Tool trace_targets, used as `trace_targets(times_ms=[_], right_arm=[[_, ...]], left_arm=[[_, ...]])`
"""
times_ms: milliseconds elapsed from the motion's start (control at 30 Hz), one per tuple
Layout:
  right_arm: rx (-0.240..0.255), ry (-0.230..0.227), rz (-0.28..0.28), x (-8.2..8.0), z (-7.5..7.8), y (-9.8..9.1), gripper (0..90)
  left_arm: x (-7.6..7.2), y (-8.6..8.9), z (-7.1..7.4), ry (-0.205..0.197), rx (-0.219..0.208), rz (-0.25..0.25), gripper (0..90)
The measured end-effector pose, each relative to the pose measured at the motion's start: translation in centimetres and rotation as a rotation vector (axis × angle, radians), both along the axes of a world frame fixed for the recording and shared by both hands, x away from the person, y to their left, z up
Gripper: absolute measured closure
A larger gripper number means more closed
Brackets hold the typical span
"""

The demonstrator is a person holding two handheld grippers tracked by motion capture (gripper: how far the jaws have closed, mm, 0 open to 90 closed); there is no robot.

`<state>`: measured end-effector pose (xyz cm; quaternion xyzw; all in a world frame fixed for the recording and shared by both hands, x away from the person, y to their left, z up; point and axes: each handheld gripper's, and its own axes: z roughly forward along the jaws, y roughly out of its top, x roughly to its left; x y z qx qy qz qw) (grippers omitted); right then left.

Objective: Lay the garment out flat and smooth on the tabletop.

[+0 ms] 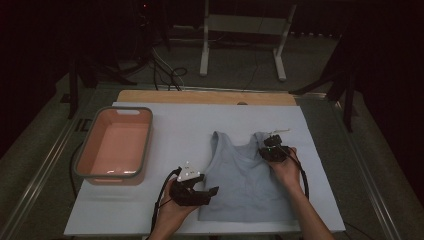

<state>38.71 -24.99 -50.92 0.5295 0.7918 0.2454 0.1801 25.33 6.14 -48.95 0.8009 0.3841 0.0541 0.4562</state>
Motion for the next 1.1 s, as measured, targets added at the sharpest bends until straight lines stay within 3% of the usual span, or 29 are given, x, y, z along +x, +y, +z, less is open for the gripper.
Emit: trace_targets(times_ms=[67, 233, 500, 667, 933, 1100], right_arm=[[-0.022, 0.000, 0.009, 0.0, 0.1, 0.2, 68.8], [0.032, -0.041, 0.022, -0.7, 0.7, 0.6, 44.6], [0.085, -0.102, 0.026, -1.7, 2.3, 1.0, 21.7], [0.118, -0.115, 0.048, -2.3, 3.0, 1.1, 15.3], [0.175, -0.140, 0.072, -3.7, 4.0, 1.5, 13.9], [0.185, -0.155, 0.099, -4.5, 4.3, 2.1, 13.7]], left_arm=[[0.0, 0.0, 0.0, -0.001, 0.000, 0.000, 31.5], [0.0, 0.0, 0.0, -0.005, 0.001, 0.006, 30.3], [0.0, 0.1, 0.1, -0.012, 0.004, 0.021, 27.0], [0.0, 0.1, 0.1, -0.012, 0.004, 0.027, 24.6], [0.1, 0.2, 0.1, -0.011, 0.001, 0.037, 21.8], [0.1, 0.3, 0.1, -0.010, -0.005, 0.045, 18.5]])
